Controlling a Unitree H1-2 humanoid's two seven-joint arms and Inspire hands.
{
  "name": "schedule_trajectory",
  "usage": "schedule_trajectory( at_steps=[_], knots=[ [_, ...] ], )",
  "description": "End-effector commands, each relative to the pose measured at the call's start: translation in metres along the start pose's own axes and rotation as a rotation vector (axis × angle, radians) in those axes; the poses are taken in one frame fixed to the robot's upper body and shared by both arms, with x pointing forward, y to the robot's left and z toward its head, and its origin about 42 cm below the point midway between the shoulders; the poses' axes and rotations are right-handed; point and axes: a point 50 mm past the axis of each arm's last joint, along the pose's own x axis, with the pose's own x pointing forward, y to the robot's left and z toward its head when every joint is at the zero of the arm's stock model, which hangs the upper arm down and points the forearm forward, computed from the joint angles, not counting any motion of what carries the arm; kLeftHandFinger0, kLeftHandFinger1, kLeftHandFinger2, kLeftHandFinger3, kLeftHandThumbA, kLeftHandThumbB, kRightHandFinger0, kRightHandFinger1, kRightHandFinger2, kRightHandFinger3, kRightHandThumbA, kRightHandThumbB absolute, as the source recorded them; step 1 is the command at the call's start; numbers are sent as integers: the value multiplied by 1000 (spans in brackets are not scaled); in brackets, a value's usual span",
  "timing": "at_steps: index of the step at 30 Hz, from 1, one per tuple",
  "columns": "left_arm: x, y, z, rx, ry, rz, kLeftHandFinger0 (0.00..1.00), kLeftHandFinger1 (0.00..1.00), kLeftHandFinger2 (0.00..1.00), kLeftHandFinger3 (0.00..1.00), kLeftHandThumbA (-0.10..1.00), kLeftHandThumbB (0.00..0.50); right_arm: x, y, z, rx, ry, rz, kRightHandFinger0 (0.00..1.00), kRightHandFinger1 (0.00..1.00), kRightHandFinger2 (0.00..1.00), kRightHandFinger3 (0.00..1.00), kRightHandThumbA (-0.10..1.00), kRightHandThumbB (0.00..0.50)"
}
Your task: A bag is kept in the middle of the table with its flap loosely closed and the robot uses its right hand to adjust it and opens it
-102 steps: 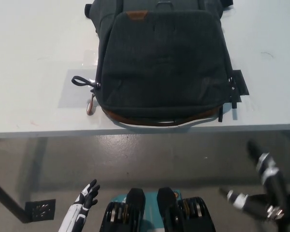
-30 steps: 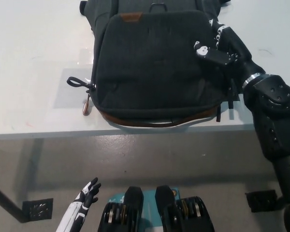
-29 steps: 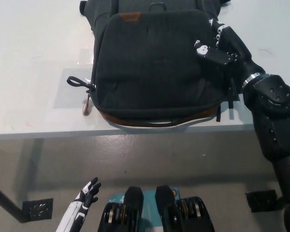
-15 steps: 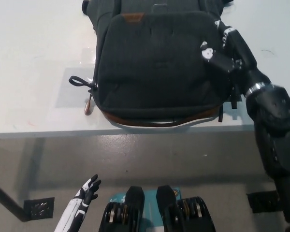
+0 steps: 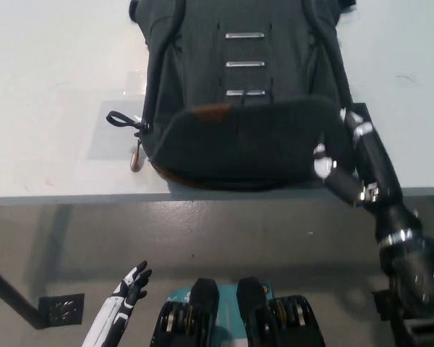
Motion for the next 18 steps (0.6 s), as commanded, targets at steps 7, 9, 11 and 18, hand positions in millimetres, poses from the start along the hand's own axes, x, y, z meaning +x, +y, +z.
schedule_trajectory(
  at_steps=[7, 9, 11, 18],
  knots=[
    [14, 13, 13, 33, -61, -25, 1000, 1000, 1000, 1000, 1000, 40, -98, 46, 23, -316, -333, 281, 1000, 1000, 1000, 1000, 819, 473],
    [14, 13, 14, 37, -54, -24, 1000, 1000, 1000, 1000, 1000, 28, -117, 50, -4, -362, -194, 395, 1000, 1000, 1000, 1000, 914, 500],
    [17, 14, 16, 39, -58, -24, 1000, 1000, 1000, 1000, 1000, 21, -125, 51, -22, -394, -138, 406, 1000, 1000, 1000, 1000, 925, 500],
    [27, 19, 23, 54, -73, -22, 1000, 1000, 1000, 1000, 1000, 40, -150, 48, -65, -504, 57, 494, 1000, 1000, 1000, 1000, 861, 476]
  ],
)
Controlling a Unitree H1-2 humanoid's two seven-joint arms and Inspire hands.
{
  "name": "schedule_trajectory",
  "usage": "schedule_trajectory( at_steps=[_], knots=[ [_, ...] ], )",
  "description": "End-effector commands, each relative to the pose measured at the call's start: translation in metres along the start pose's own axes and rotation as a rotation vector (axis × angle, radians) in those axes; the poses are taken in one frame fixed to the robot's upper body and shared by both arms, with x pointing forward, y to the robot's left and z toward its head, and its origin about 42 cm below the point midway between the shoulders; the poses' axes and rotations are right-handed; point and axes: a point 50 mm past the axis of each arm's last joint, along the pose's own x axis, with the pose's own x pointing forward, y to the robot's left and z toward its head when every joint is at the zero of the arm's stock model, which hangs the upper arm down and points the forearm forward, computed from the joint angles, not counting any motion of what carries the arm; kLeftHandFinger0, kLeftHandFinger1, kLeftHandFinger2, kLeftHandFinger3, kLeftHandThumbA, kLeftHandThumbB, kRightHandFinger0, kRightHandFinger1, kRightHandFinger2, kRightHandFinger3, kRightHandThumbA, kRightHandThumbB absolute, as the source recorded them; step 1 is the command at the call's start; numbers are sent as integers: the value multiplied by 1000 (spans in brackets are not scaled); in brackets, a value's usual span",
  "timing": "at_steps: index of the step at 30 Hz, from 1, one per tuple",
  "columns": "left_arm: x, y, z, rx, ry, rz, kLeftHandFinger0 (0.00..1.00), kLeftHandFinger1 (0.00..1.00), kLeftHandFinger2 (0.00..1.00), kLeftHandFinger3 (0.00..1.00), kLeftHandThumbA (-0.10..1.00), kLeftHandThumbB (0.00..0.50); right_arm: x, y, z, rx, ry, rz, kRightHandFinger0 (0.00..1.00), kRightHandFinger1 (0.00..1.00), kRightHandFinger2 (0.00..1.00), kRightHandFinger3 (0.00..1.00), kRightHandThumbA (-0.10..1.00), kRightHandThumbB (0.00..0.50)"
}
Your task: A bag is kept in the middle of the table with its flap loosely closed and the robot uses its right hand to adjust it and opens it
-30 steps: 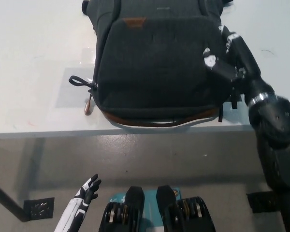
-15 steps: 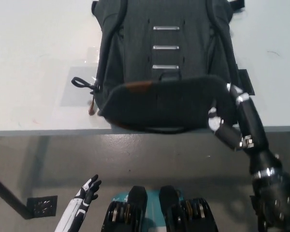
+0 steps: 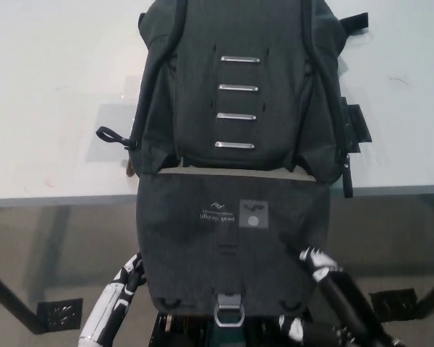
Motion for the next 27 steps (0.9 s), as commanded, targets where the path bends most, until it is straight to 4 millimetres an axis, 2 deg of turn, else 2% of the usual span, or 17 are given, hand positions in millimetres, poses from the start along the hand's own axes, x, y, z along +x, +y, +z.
schedule_trajectory(
  at_steps=[1, 3, 5, 7, 9, 12, 15, 16, 18, 20, 21, 22, 23, 24, 26, 27],
  knots=[
    [13, 13, 14, 34, -51, -17, 1000, 1000, 1000, 1000, 1000, 38, -12, 14, -14, -183, -2, 136, 1000, 1000, 1000, 1000, 893, 483],
    [16, 14, 17, 32, -57, -16, 1000, 1000, 1000, 1000, 1000, 39, -17, 15, -22, -185, 37, 166, 1000, 1000, 1000, 1000, 936, 491],
    [19, 15, 17, 41, -62, -14, 1000, 1000, 1000, 1000, 1000, 45, -23, 13, -30, -188, 98, 222, 1000, 1000, 1000, 1000, 1000, 479],
    [23, 17, 20, 42, -72, -12, 1000, 1000, 1000, 1000, 1000, 47, -20, 5, -33, -198, 139, 269, 1000, 1000, 1000, 1000, 1000, 461],
    [25, 18, 21, 44, -74, -14, 1000, 1000, 1000, 1000, 1000, 50, -21, -4, -37, -190, 192, 304, 1000, 1000, 1000, 1000, 1000, 465],
    [29, 18, 24, 42, -80, -17, 1000, 1000, 1000, 1000, 1000, 40, -25, -18, -40, -181, 261, 318, 1000, 1000, 1000, 1000, 1000, 414],
    [31, 19, 24, 52, -87, -15, 1000, 1000, 1000, 1000, 1000, 53, -29, -32, -44, -138, 293, 298, 1000, 1000, 1000, 1000, 1000, 442],
    [31, 20, 25, 53, -88, -17, 1000, 1000, 1000, 1000, 1000, 57, -32, -41, -46, -112, 294, 262, 1000, 1000, 1000, 1000, 1000, 413],
    [31, 21, 25, 50, -88, -17, 1000, 1000, 1000, 1000, 1000, 51, -36, -52, -48, -69, 277, 181, 1000, 1000, 1000, 1000, 1000, 402],
    [32, 22, 28, 51, -86, -18, 1000, 1000, 1000, 1000, 1000, 53, -45, -64, -55, 108, 207, -69, 1000, 1000, 1000, 1000, 1000, 389],
    [33, 22, 28, 52, -87, -18, 1000, 1000, 1000, 1000, 1000, 54, -45, -65, -56, 118, 203, -83, 1000, 1000, 1000, 1000, 1000, 388],
    [34, 22, 29, 55, -92, -14, 1000, 1000, 1000, 1000, 1000, 58, -50, -70, -62, 251, 192, -256, 1000, 1000, 1000, 1000, 1000, 428],
    [34, 23, 29, 56, -92, -14, 1000, 1000, 1000, 1000, 1000, 60, -51, -71, -63, 288, 196, -300, 1000, 1000, 1000, 1000, 1000, 428],
    [34, 24, 29, 60, -92, -14, 1000, 1000, 1000, 1000, 1000, 63, -53, -72, -67, 343, 207, -395, 1000, 1000, 1000, 1000, 1000, 408],
    [34, 24, 29, 58, -89, -15, 1000, 1000, 1000, 1000, 1000, 68, -59, -75, -73, 393, 254, -462, 1000, 1000, 1000, 1000, 1000, 403],
    [35, 24, 30, 56, -90, -16, 1000, 1000, 1000, 1000, 1000, 64, -61, -76, -75, 409, 265, -476, 1000, 1000, 1000, 1000, 1000, 374]
  ],
)
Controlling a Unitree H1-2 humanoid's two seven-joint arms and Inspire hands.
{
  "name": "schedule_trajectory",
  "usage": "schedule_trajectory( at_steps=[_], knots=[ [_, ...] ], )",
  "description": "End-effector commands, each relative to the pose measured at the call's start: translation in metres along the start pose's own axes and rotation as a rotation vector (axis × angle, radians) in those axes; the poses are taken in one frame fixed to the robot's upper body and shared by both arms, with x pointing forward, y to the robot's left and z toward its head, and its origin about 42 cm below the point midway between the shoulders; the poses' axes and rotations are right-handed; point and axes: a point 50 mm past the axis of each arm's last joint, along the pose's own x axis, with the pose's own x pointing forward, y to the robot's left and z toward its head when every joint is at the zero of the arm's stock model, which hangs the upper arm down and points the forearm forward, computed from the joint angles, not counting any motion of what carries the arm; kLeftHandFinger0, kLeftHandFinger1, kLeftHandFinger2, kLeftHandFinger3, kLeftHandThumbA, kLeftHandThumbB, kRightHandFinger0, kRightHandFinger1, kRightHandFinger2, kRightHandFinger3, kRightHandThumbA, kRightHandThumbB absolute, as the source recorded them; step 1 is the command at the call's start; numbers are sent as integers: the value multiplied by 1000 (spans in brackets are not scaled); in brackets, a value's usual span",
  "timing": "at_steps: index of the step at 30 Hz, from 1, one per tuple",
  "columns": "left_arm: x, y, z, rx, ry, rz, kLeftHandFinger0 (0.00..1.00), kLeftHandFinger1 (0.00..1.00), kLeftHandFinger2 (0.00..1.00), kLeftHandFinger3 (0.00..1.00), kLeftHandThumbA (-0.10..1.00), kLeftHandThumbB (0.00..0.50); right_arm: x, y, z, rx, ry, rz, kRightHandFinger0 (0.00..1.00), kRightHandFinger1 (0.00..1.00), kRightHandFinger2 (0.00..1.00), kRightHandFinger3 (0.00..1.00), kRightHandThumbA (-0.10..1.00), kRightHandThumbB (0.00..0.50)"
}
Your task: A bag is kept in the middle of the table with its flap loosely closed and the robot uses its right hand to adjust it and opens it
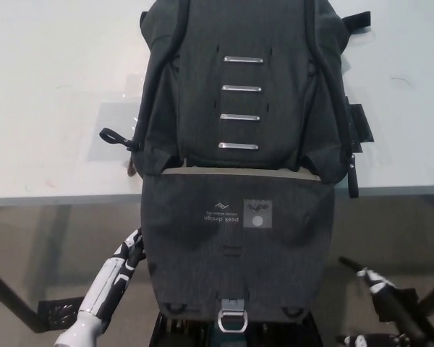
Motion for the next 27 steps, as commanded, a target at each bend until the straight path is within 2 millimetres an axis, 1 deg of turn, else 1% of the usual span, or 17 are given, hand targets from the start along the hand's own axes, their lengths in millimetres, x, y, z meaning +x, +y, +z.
schedule_trajectory(
  at_steps=[1, 4, 8, 10, 11, 12, 13, 15, 16, 17, 18, 19, 20, 22, 24, 25, 27],
  knots=[
    [10, 13, 14, 25, -48, -6, 1000, 1000, 1000, 1000, 1000, 61, -12, -28, -17, 435, -34, -378, 1000, 1000, 1000, 1000, 1000, 384],
    [11, 14, 14, 22, -48, -4, 1000, 1000, 1000, 1000, 1000, 61, -10, -26, -21, 436, -23, -374, 1000, 1000, 1000, 1000, 1000, 422],
    [11, 14, 14, 23, -49, -3, 1000, 1000, 1000, 1000, 1000, 65, -7, -19, -19, 464, -36, -358, 1000, 1000, 1000, 1000, 1000, 423],
    [11, 13, 14, 23, -48, -4, 1000, 1000, 1000, 1000, 1000, 50, -6, -16, -17, 487, -50, -355, 1000, 1000, 1000, 1000, 1000, 421],
    [12, 14, 14, 27, -47, -3, 1000, 1000, 1000, 1000, 1000, 54, -5, -13, -15, 537, -78, -349, 1000, 1000, 1000, 1000, 1000, 382],
    [13, 14, 15, 26, -46, -3, 1000, 1000, 1000, 1000, 1000, 56, -4, -11, -14, 561, -93, -343, 1000, 1000, 1000, 1000, 1000, 371],
    [13, 14, 15, 31, -47, -2, 1000, 1000, 1000, 1000, 1000, 57, -3, -9, -11, 577, -114, -343, 1000, 1000, 1000, 1000, 1000, 344],
    [13, 14, 16, 29, -48, 0, 1000, 1000, 1000, 1000, 1000, 63, 0, 0, -2, 638, -159, -331, 1000, 1000, 1000, 1000, 1000, 324],
    [13, 13, 16, 28, -52, 1, 1000, 1000, 1000, 1000, 1000, 52, 1, 2, 0, 644, -173, -323, 1000, 1000, 1000, 1000, 1000, 316],
    [12, 13, 16, 28, -58, 2, 1000, 1000, 1000, 1000, 1000, 50, 2, 5, 2, 645, -185, -317, 1000, 1000, 1000, 1000, 1000, 315],
    [12, 14, 16, 24, -60, 1, 1000, 1000, 1000, 1000, 1000, 36, 3, 9, 5, 702, -209, -302, 1000, 1000, 1000, 1000, 1000, 311],
    [11, 14, 17, 25, -62, 4, 1000, 1000, 1000, 1000, 1000, 35, 6, 15, 9, 711, -216, -291, 1000, 1000, 1000, 1000, 1000, 330],
    [11, 14, 16, 24, -67, 2, 1000, 1000, 1000, 1000, 1000, 30, 7, 19, 11, 713, -215, -282, 1000, 1000, 1000, 1000, 1000, 334],
    [9, 14, 16, 37, -76, 6, 1000, 1000, 1000, 1000, 1000, 43, 10, 27, 14, 727, -213, -261, 1000, 1000, 1000, 1000, 1000, 311],
    [9, 15, 16, 49, -82, 8, 1000, 1000, 1000, 1000, 1000, 69, 15, 33, 13, 749, -209, -246, 1000, 1000, 1000, 1000, 1000, 320],
    [9, 16, 16, 52, -84, 9, 1000, 1000, 1000, 1000, 1000, 71, 16, 34, 13, 750, -209, -244, 1000, 1000, 1000, 1000, 1000, 321],
    [7, 18, 17, 52, -88, 18, 1000, 1000, 1000, 1000, 1000, 79, 17, 36, 12, 757, -208, -231, 1000, 1000, 1000, 1000, 1000, 305]
  ],
)
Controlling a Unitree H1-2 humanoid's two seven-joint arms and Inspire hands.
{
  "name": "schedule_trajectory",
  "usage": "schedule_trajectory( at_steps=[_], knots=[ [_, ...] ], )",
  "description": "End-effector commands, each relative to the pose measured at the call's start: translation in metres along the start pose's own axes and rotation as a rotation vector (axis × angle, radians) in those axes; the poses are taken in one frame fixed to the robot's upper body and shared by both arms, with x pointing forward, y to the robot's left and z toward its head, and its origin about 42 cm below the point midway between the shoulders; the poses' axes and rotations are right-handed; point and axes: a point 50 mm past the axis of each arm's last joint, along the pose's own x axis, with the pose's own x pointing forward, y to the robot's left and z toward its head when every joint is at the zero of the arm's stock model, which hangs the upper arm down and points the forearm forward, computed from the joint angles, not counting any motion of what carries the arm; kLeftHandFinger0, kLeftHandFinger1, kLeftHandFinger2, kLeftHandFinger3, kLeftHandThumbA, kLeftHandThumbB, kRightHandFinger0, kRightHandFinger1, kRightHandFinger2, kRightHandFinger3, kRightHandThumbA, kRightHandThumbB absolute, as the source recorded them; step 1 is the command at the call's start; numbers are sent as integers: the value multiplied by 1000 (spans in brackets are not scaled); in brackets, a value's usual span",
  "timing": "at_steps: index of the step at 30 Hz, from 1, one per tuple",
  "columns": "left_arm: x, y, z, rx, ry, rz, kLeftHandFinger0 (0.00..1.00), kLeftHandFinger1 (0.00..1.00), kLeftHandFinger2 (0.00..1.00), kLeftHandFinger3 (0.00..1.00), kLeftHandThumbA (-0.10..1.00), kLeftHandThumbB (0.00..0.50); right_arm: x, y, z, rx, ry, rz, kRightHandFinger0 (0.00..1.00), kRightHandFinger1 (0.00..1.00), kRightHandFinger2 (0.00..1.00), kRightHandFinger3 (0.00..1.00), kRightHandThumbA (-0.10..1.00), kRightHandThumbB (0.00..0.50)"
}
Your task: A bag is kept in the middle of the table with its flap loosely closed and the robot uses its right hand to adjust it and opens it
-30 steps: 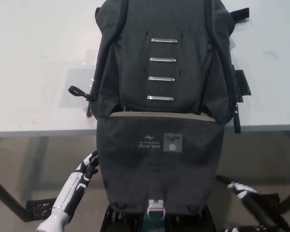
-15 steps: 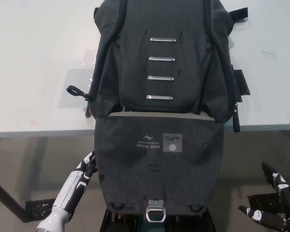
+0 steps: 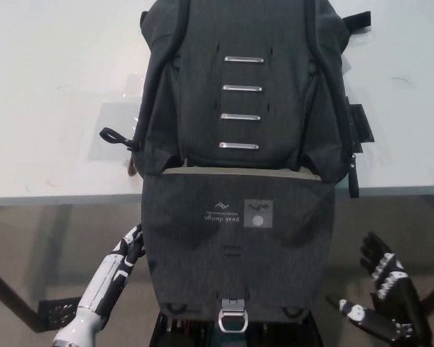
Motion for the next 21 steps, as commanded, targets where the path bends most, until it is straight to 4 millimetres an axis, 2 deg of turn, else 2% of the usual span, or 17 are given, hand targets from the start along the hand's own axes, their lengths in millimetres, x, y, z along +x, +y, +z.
schedule_trajectory(
  at_steps=[1, 4, 6, 10, 18, 21],
  knots=[
    [3, 13, 14, 44, -84, 14, 1000, 1000, 1000, 1000, 1000, 74, 5, 4, 4, 67, -91, 47, 1000, 1000, 1000, 1000, 1000, 306],
    [2, 14, 13, 38, -82, 28, 1000, 1000, 1000, 1000, 1000, 71, 7, 3, 2, 60, -84, 58, 1000, 1000, 1000, 1000, 1000, 307],
    [0, 15, 11, 31, -77, 37, 1000, 1000, 1000, 1000, 1000, 89, 6, 2, 2, 58, -79, 57, 1000, 1000, 1000, 1000, 1000, 304],
    [-4, 16, 9, 40, -64, 41, 1000, 1000, 1000, 1000, 1000, 69, 9, 2, 1, 58, -72, 71, 1000, 1000, 1000, 1000, 1000, 298],
    [-3, 16, 10, 47, -62, 41, 1000, 1000, 1000, 1000, 1000, 85, 12, 1, 2, 36, -70, 77, 1000, 1000, 1000, 1000, 1000, 285],
    [-1, 16, 9, 48, -65, 43, 1000, 1000, 1000, 1000, 1000, 80, 13, 0, 2, 25, -68, 83, 1000, 1000, 1000, 1000, 1000, 259]
  ],
)
